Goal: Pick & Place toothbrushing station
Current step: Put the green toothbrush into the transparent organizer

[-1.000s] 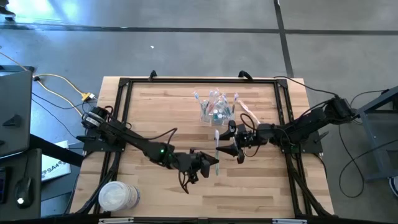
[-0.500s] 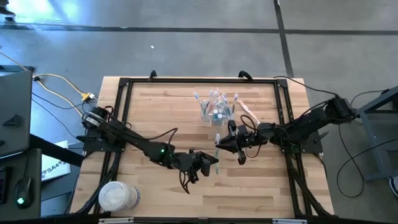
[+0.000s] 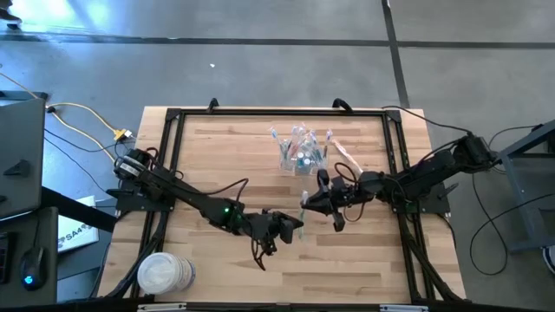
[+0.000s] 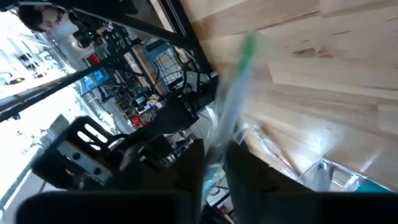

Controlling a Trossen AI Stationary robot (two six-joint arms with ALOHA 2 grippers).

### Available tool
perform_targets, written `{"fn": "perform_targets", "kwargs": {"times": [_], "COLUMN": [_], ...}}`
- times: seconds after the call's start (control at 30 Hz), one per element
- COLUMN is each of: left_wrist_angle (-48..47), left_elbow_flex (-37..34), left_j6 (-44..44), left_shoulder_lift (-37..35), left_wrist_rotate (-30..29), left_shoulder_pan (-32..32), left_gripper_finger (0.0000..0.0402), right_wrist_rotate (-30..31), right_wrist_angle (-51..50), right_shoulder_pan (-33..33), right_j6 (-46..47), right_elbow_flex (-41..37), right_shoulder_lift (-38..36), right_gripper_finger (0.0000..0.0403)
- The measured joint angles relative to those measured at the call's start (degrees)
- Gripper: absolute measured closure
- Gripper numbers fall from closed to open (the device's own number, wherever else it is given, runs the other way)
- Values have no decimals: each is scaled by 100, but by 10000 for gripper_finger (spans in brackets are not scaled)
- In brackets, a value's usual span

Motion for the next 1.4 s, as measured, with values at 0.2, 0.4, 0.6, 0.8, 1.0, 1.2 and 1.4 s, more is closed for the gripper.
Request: {"fn": "perform_targets", "kwargs": {"times": [0.2,0.4,0.6,0.8,1.0,1.2,1.4], "left_wrist_angle": [123,248,711,630,-603,-2573,-4018], "left_elbow_flex": [0,2,9,9,7,7,3], "left_j6": [-80,-55,-1300,-2348,-5089,-7964,-9770], "left_shoulder_lift": [0,0,-15,-233,-725,-1346,-1786], "left_wrist_rotate": [-63,-359,-545,-1386,-2821,-2150,-251], "left_shoulder_pan": [-39,-58,-314,-563,-566,-445,204], "left_gripper_finger": [265,206,192,192,192,192,192], "right_wrist_rotate": [-44,207,1304,1860,3701,5532,6334], "right_wrist_angle": [-20,-214,-601,-695,-876,-719,-684], "right_shoulder_pan": [7,7,122,296,619,1007,1087], "right_j6": [-42,-327,-716,-1023,-1698,-2518,-3069], "right_elbow_flex": [-1,-7,-17,-17,-15,-14,-4], "right_shoulder_lift": [0,0,9,-19,-50,-73,-286], "right_gripper_finger": [385,388,393,393,392,395,395]}}
